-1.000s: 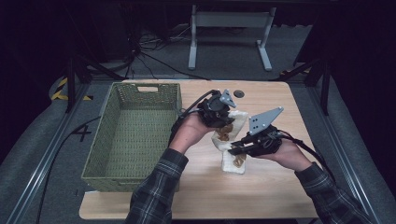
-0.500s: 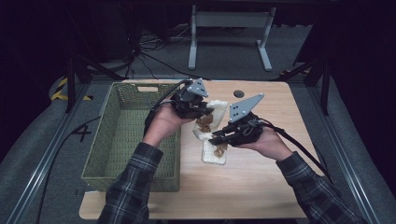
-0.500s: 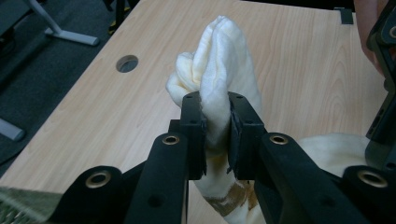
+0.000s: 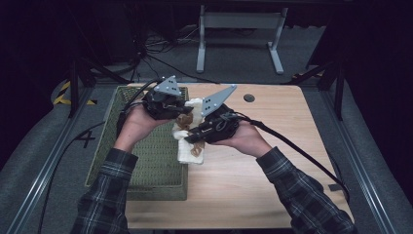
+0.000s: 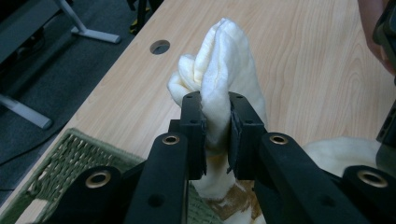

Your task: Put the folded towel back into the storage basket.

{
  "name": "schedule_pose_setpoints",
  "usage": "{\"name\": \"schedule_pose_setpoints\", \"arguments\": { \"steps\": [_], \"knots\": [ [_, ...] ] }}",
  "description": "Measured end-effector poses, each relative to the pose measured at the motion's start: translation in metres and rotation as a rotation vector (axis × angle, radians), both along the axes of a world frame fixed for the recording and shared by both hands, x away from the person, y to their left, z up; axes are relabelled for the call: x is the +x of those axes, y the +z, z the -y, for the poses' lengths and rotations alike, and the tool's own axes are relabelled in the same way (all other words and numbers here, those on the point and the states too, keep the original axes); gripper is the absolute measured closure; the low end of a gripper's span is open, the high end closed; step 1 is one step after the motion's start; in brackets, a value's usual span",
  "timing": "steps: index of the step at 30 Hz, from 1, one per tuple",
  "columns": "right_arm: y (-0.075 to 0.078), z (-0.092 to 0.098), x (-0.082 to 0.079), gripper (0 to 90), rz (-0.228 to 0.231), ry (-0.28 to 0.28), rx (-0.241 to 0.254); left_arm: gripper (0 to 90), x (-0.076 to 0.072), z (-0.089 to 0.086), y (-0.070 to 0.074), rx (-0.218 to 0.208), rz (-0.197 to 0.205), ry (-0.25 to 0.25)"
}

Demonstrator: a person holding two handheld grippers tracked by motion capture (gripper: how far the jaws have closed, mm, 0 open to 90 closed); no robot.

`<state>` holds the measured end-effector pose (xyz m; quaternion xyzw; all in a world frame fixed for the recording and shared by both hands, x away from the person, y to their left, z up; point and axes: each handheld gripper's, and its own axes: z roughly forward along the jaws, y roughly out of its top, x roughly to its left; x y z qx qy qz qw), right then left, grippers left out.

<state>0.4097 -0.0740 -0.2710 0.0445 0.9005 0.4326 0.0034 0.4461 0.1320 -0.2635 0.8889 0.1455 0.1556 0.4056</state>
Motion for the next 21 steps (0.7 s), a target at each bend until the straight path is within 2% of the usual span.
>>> {"name": "schedule_pose_setpoints", "arguments": {
  "steps": [6, 10, 12, 13, 14, 17, 21],
  "knots": [
    [-0.009, -0.028, 0.002, 80.0, -0.014, 0.012, -0.004, 78.7, -0.004, -0.021, -0.016, -0.031, -0.015, 0.021],
    [-0.023, -0.043, 0.003, 79.9, -0.029, 0.017, -0.007, 78.7, -0.006, -0.030, -0.028, -0.049, -0.025, 0.028],
    [-0.027, -0.046, 0.004, 79.9, -0.036, 0.017, -0.007, 78.8, -0.007, -0.032, -0.031, -0.053, -0.027, 0.033],
    [-0.036, -0.052, 0.005, 79.8, -0.048, 0.022, -0.010, 78.7, -0.008, -0.036, -0.036, -0.063, -0.035, 0.034],
    [-0.036, -0.052, 0.005, 79.8, -0.048, 0.022, -0.010, 78.7, -0.008, -0.036, -0.036, -0.063, -0.035, 0.034],
    [-0.051, -0.059, 0.007, 79.7, -0.061, 0.023, -0.046, 78.7, -0.009, -0.041, -0.045, -0.065, -0.050, 0.042],
    [-0.060, -0.063, 0.007, 79.6, -0.066, 0.029, -0.063, 78.7, -0.010, -0.046, -0.055, -0.070, -0.070, 0.046]
  ]
}}
